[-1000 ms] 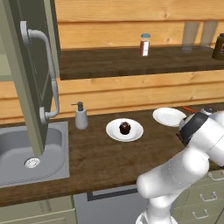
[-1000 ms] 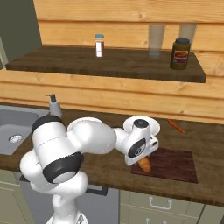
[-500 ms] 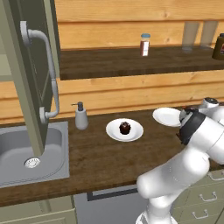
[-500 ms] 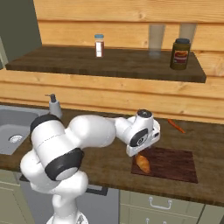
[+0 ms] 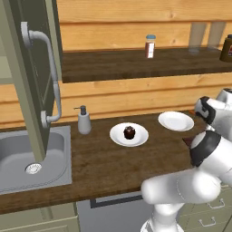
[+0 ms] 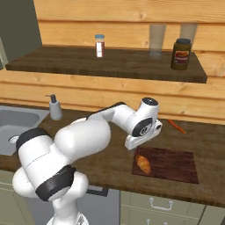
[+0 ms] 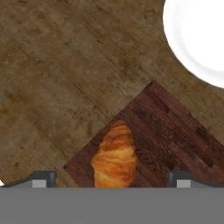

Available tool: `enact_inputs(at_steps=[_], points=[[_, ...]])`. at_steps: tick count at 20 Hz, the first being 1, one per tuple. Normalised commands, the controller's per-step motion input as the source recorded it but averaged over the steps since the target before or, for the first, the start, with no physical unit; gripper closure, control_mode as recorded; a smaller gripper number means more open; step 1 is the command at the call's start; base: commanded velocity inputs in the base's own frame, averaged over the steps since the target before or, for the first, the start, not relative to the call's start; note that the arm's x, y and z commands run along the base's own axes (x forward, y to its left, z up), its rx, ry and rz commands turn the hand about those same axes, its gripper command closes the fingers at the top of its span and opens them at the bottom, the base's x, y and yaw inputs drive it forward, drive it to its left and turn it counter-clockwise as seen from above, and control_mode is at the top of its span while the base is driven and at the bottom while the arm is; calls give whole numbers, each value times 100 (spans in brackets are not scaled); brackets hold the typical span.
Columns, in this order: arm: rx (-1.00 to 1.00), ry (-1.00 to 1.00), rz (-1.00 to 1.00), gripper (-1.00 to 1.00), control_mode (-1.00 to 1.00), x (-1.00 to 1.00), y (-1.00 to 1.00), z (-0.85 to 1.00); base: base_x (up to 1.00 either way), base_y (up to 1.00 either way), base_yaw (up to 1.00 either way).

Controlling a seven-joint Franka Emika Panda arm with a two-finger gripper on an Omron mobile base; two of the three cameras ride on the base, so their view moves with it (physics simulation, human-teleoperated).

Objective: From the different types of pastries on the counter, select a croissant and place it on the cutting board. Then retrieve a jar of jam from the cabinet and place it alongside the croissant on the cutting board.

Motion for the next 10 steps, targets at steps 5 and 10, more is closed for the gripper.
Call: enact_inputs(at_steps=[5,10], points=[[6,1,23,-100,-100,-54,77,7,0,0,0],[0,-9,25,-100,-100,-42,85,0,0,0,0]])
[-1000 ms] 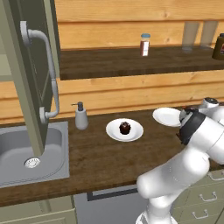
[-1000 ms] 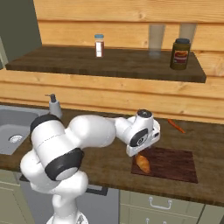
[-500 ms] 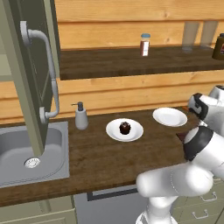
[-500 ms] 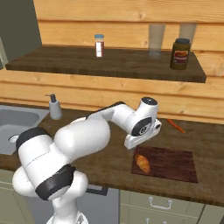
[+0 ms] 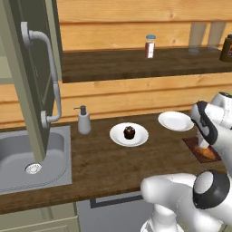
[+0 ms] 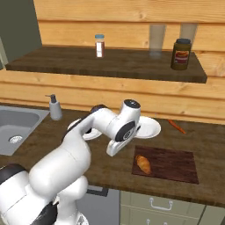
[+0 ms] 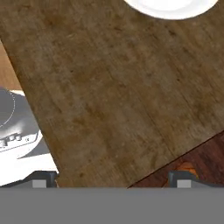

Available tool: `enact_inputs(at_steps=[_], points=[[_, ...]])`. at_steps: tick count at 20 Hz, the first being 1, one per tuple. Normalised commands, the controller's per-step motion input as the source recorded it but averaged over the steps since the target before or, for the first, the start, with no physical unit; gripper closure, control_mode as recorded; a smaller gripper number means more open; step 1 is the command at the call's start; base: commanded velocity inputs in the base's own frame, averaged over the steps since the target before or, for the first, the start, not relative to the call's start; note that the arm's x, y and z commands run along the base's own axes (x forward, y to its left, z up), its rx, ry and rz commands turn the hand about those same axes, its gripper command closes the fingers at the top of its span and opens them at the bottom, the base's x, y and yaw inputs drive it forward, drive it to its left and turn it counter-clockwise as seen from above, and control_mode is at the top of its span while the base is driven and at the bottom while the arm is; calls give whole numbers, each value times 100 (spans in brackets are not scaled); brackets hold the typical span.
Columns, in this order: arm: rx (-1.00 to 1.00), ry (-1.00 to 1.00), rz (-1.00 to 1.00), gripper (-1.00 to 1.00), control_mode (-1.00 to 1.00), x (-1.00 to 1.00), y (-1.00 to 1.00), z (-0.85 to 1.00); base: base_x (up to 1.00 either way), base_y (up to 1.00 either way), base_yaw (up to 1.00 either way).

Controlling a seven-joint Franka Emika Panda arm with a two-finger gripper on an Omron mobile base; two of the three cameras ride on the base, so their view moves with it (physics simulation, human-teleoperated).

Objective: From the different types of pastries on the counter, select a croissant and place it on the cutting board. Then retrieve a jar of jam from the cabinet and place it alongside the croissant on the cutting board.

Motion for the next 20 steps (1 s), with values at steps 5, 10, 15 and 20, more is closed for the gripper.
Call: enact_inputs(at_steps=[5,10,15,20], points=[[0,-17,19,-100,-100,-38,92,0,0,0,0],[0,-2,5,-100,-100,-3,72,-3,0,0,0],[-1,-4,0,-100,100,-8,23,0,-50,46,0],[0,0,0,-100,100,0,0,0,-100,94,1]])
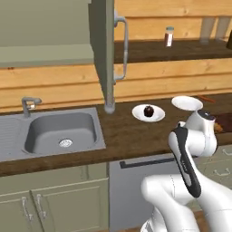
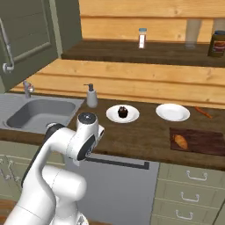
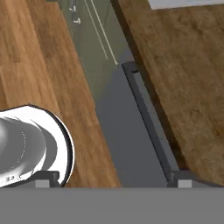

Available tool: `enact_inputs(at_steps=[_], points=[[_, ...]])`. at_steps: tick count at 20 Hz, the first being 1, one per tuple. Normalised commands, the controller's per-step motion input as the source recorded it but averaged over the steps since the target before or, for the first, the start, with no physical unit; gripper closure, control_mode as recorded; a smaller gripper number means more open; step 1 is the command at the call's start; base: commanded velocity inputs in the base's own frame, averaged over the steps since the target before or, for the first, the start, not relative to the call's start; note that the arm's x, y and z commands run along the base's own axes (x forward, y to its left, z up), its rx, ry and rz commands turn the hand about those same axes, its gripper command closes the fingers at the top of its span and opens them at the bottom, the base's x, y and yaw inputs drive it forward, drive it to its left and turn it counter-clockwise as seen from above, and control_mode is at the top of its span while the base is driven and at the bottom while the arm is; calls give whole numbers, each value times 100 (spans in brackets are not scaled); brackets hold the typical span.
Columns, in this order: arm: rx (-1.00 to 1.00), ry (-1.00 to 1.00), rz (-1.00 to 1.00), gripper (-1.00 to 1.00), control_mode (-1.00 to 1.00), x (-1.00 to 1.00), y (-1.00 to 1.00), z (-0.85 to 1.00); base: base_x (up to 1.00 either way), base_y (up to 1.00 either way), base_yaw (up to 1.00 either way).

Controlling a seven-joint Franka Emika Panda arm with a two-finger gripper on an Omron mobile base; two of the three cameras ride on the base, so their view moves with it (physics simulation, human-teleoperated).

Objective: From the different types of pastries on the counter, select a croissant and place it on the cutting board. Then retrieve a jar of jam from the cabinet and place it alongside the croissant on the cutting board.

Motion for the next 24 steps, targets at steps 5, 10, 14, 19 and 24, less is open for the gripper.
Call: enact_inputs(at_steps=[5,10,14,19,24], points=[[0,0,0,-100,100,0,0,0,-100,99,5],[0,0,0,-100,100,0,0,0,-72,100,2],[0,0,0,-100,100,0,0,0,-2,100,0],[0,0,0,-100,100,0,0,0,25,100,0],[0,0,0,-100,100,0,0,0,73,81,-1]])
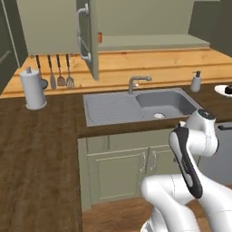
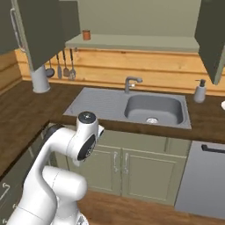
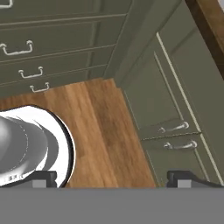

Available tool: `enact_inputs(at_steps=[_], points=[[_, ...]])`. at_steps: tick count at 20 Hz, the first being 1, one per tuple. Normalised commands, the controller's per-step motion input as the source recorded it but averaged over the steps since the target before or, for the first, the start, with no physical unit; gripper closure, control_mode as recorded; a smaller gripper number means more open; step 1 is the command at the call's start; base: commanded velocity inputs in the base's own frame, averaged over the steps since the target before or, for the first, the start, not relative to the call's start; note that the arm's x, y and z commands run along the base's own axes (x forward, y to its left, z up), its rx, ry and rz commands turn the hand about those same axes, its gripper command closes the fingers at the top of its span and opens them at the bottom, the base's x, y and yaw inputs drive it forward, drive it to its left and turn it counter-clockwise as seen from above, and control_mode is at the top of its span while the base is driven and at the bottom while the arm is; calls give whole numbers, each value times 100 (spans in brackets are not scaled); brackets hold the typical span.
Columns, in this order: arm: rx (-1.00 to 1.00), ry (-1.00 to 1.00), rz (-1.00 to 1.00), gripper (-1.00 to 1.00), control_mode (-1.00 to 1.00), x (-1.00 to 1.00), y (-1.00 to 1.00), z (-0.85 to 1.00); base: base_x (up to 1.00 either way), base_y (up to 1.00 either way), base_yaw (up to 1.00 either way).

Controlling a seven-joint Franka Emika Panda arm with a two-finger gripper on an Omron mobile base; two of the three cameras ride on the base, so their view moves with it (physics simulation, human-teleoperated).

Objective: From the different types of pastries on the counter, select a croissant and place it on the cutting board. Then retrieve a jar of jam from the cabinet and place it alongside the croissant on the cutting board.

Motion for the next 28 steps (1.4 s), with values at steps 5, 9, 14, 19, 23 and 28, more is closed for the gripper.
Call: enact_inputs(at_steps=[5,9,14,19,23,28], points=[[0,0,0,-100,100,0,0,0,100,32,-3],[0,0,0,-100,100,0,0,0,100,9,0],[0,0,0,-100,100,0,0,0,100,29,0],[0,0,0,-100,100,0,0,0,100,32,0],[0,0,0,-100,100,0,0,0,77,31,0],[0,0,0,-100,100,0,0,0,51,42,0]])
